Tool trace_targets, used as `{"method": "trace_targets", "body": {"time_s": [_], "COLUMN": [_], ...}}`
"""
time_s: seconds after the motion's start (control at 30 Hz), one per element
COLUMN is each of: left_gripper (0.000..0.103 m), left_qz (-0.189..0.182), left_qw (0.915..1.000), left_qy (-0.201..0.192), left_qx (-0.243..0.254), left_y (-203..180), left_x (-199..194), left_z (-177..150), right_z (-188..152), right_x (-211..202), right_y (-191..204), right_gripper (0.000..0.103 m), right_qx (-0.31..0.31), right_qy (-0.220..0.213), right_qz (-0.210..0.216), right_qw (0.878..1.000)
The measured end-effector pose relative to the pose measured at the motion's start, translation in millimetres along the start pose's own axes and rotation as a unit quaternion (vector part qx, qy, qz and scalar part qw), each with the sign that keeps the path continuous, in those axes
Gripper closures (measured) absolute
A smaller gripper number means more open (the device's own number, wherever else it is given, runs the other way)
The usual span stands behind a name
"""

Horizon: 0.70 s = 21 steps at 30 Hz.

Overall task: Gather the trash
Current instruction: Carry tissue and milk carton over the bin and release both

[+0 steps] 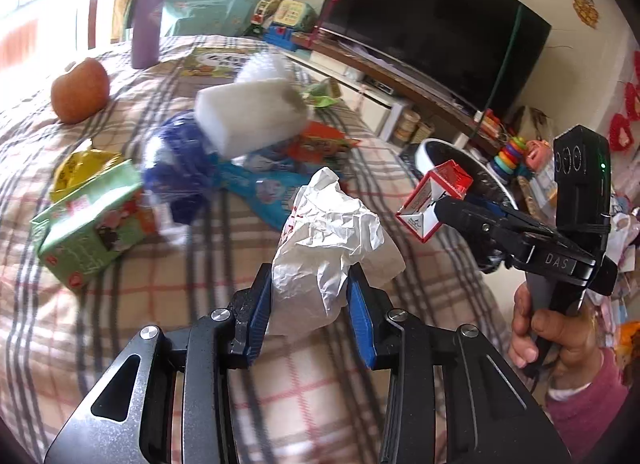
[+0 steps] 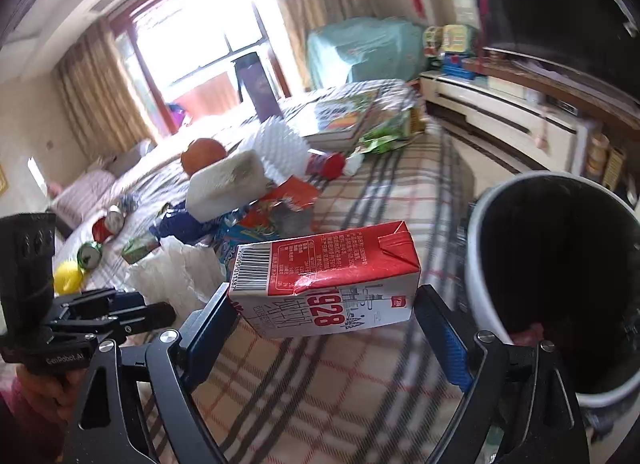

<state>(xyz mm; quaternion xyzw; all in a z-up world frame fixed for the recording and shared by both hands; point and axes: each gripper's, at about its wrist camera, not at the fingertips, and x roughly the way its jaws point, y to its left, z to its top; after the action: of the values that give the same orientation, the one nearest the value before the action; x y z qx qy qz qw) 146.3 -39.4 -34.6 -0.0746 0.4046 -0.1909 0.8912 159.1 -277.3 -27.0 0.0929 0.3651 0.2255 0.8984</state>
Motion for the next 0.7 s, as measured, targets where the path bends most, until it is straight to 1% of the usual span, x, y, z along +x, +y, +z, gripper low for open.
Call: {"method": "trace_targets", "body": {"time_s": [0.23, 0.37, 0.7], "left_gripper": [0.068, 0.068, 0.068], "left_qz": [-0.023, -0.034, -0.05], "left_qw": [0.9993, 0.9986, 0.9964], "left_qy": [0.003, 0.01, 0.019], "left_qx": [0.028, 0.038, 0.065], "left_y": [-35, -51, -86], "left_x": [7, 15, 32], "left_z": [4, 8, 19], "right_z": [-8, -11, -14], "right_x": [-34, -47, -69], "right_y": [-19, -32, -60], "right_gripper": [0.013, 0.013, 0.013], "right_qx": [0.033, 0.048, 0.072], "right_qy": [-0.029, -0.035, -0.049], "right_qz": [-0.021, -0.033, -0.061], "right_qw": [0.999, 0.998, 0.994]}}
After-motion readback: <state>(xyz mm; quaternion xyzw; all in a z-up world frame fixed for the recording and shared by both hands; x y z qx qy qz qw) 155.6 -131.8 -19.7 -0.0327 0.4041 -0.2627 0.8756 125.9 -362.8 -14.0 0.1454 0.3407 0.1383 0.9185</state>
